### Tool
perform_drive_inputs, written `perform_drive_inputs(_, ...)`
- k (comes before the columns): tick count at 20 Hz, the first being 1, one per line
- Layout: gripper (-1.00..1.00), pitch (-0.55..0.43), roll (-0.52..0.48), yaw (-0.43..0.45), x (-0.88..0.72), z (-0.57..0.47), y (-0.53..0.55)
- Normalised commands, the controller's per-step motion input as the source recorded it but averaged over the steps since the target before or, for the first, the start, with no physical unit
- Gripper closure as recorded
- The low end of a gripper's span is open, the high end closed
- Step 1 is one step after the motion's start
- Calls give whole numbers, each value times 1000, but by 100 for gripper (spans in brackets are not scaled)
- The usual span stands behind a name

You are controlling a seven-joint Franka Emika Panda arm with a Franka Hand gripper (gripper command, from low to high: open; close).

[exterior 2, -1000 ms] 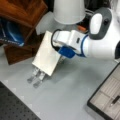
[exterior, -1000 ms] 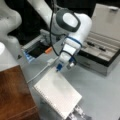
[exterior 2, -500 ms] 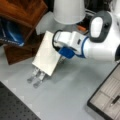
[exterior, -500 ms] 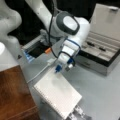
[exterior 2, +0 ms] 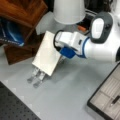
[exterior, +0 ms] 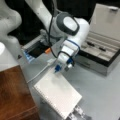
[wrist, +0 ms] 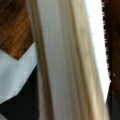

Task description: Open the box. Pick up the pen. Place the pen in the box. Pick up the book. Place the book on the shelf.

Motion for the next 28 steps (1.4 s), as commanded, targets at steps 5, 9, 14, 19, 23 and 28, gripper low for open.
perform_drive_inputs(5, 100, -131, -316, 58, -62, -166, 77)
perform_drive_inputs(9, 100, -126, -337, 80, -90, -175, 58)
perform_drive_inputs(14, 100, -140, -314, 91, -53, -188, 12)
perform_drive_inputs(19, 100, -77, -324, 92, -34, -117, 3)
perform_drive_inputs(23, 100, 20, -367, 157, 48, 33, -8)
perform_drive_inputs(28, 100, 70, -321, 166, 124, 111, -16)
